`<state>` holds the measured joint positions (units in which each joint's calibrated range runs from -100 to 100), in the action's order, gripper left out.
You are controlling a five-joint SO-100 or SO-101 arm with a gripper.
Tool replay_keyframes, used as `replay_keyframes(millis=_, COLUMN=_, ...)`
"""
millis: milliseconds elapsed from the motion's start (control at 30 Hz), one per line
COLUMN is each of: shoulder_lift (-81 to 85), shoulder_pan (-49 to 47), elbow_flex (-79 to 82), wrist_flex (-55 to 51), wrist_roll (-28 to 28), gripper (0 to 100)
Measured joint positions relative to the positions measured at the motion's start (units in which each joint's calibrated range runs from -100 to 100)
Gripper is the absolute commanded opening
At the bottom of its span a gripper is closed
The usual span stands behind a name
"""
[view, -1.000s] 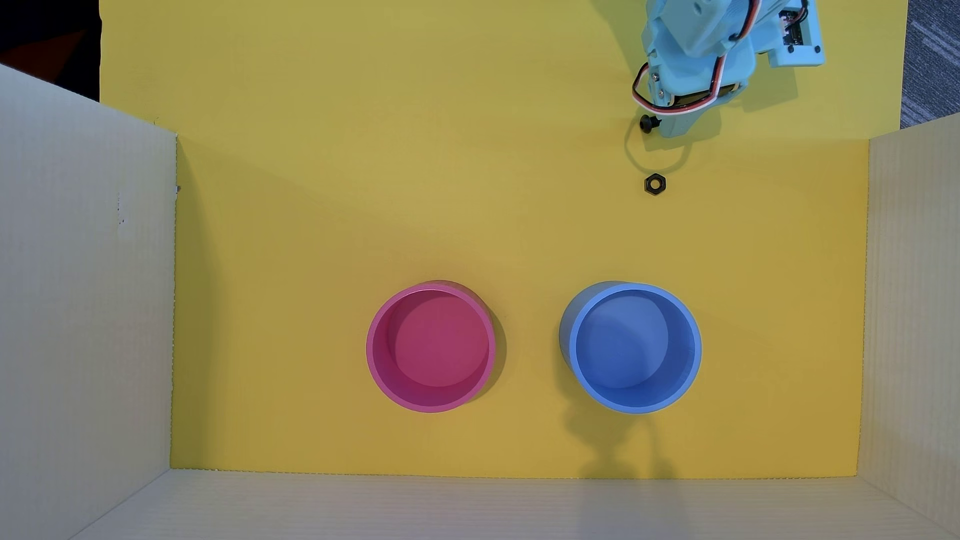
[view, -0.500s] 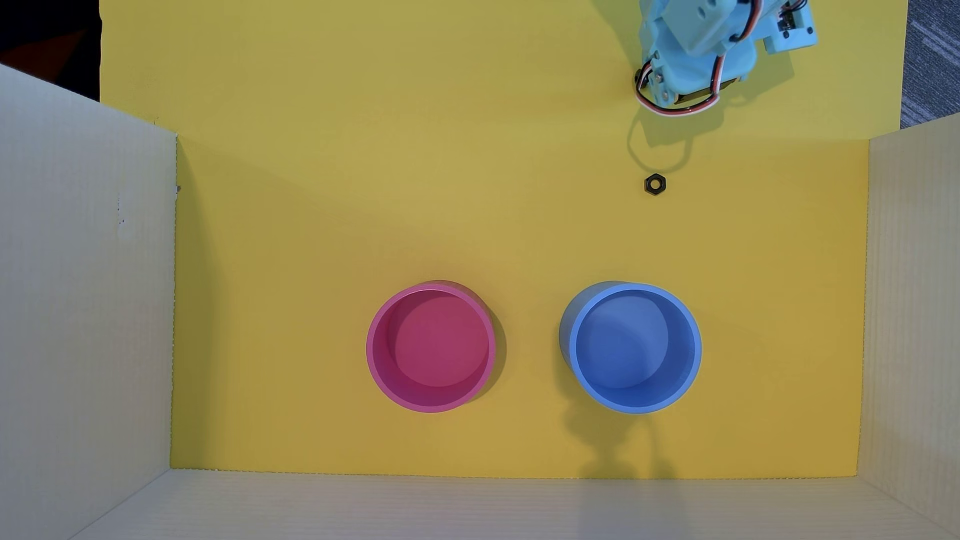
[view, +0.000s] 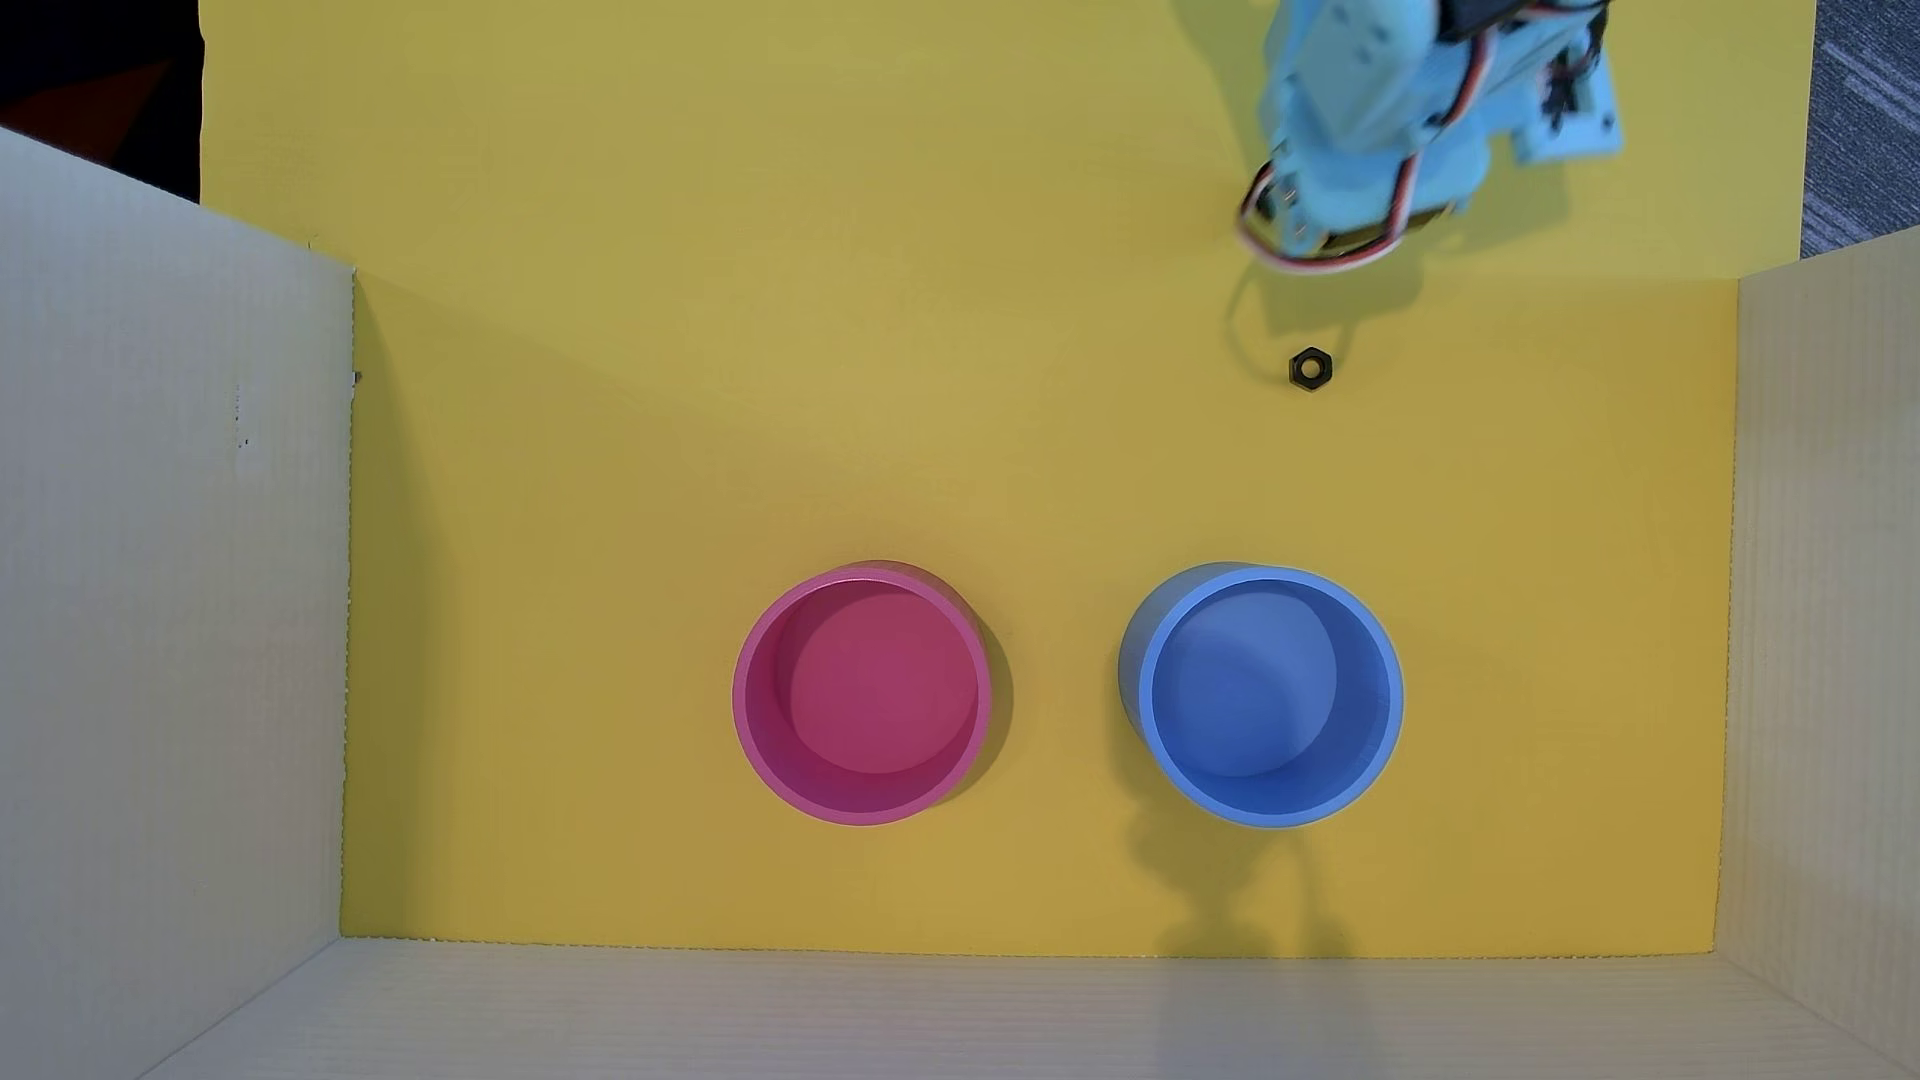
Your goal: Pick up the bolt and place it in the pink box
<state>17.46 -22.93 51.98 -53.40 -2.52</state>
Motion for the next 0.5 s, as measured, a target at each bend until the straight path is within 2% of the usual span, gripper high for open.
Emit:
replay_keyframes(millis=300, shoulder_lift=-0.6, shoulder_pan=17.6, elbow_flex=-13.1, wrist_flex=0.0, wrist_roll=3.4, gripper=1)
replay_keyframes(millis=500, shoulder_lift=-0.8, shoulder_pan=24.4, elbow_flex=-24.3, wrist_flex=-0.1, wrist_roll=4.1, gripper=1)
